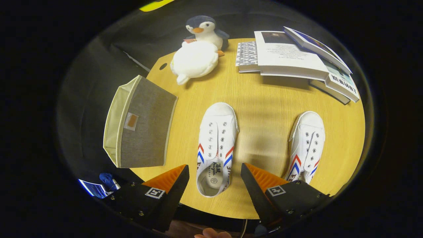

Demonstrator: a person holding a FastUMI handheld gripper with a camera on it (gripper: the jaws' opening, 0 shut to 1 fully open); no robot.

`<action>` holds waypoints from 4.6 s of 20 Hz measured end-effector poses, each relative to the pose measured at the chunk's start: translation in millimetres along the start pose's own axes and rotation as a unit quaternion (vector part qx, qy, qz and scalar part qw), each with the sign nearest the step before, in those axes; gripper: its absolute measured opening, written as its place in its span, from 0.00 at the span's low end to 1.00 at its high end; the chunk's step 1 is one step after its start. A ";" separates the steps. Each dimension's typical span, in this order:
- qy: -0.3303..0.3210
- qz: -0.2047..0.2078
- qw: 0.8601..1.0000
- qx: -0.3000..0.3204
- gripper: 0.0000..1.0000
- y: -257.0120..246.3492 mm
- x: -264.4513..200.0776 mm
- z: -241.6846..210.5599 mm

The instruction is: Open the storage box then place both shoes into the box .Put the left shoe in first, then the right shoe, with the right side of both shoes facing outward in a uniform manner.

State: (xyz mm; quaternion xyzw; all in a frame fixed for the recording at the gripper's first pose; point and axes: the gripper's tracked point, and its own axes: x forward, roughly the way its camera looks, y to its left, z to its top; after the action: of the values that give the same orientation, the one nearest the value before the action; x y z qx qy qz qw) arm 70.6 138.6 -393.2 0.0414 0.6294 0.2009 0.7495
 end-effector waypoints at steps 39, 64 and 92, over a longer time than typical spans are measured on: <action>-0.039 0.083 0.996 -0.001 0.08 86.3 -71.8 62.9; 0.015 0.061 0.985 -0.159 0.08 282.0 18.3 88.2; -0.071 0.025 0.997 0.015 0.83 43.2 -104.3 80.8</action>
State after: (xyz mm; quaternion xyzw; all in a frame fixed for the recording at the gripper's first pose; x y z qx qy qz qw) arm 124.2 156.8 -266.4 0.0823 0.5763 0.2066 0.7864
